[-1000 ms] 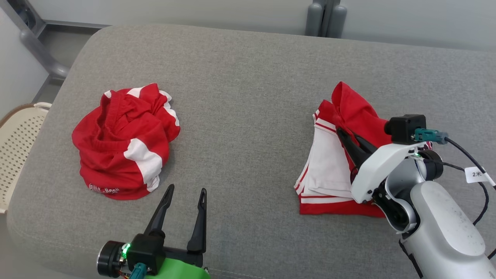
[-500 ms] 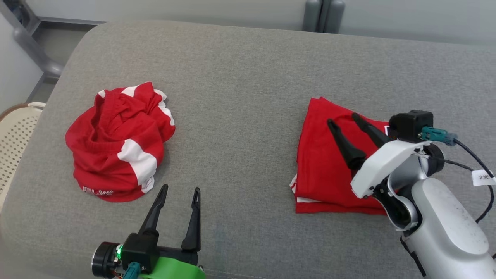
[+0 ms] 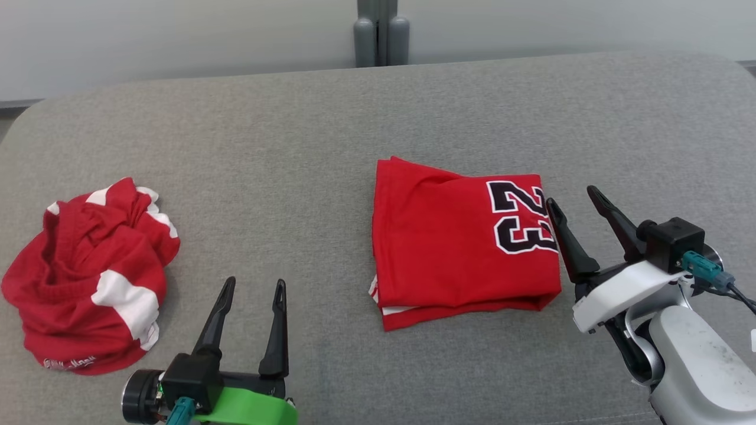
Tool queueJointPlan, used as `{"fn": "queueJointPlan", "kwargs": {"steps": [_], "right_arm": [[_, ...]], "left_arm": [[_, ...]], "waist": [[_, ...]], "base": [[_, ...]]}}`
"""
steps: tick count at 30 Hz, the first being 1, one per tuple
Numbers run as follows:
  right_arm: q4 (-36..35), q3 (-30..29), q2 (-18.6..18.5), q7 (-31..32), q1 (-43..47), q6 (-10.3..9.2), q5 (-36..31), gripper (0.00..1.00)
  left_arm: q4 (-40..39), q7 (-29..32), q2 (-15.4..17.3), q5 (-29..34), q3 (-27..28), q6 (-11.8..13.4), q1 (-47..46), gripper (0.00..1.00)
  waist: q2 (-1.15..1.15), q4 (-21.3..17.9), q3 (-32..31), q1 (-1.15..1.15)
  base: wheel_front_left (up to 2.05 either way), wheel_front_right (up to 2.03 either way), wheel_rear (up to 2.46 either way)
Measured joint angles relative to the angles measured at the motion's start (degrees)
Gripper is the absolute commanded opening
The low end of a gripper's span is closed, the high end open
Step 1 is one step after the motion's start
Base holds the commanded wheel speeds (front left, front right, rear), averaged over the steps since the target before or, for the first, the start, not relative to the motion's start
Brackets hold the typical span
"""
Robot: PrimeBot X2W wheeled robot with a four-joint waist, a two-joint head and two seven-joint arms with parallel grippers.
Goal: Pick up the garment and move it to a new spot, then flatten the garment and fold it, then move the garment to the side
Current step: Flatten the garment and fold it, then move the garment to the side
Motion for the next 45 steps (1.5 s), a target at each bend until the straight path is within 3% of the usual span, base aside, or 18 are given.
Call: {"fn": "queueJointPlan", "kwargs": {"steps": [3,11,28,45], "right_arm": [[1.07,-0.42,0.31,-0.58,0.72,0.00,-1.43,1.00],[-4.71,-4.91,3.96,-0.75,7.97,0.01,-6.54,1.00],[-10.89,-9.95,9.95,-0.76,20.87,0.01,-10.89,1.00],[-10.82,-10.51,11.21,-0.76,22.13,0.01,-11.24,1.00]], "left_arm": [[-0.01,0.00,0.00,-0.49,0.66,0.09,0.24,1.00],[-0.38,0.00,-0.01,-0.90,1.89,0.56,3.00,1.00],[-2.58,0.00,0.00,0.41,4.23,1.43,10.89,1.00],[-1.72,0.00,0.00,1.88,4.35,0.80,11.68,1.00]], "waist": [[0.00,-2.29,-0.81,0.00],[0.00,-5.40,-4.45,0.00],[0.00,-5.38,-11.91,0.00],[0.00,-5.12,-12.57,0.00]], "base": [[0.00,0.00,0.00],[0.00,0.00,0.00],[0.00,0.00,0.00],[0.00,0.00,0.00]]}}
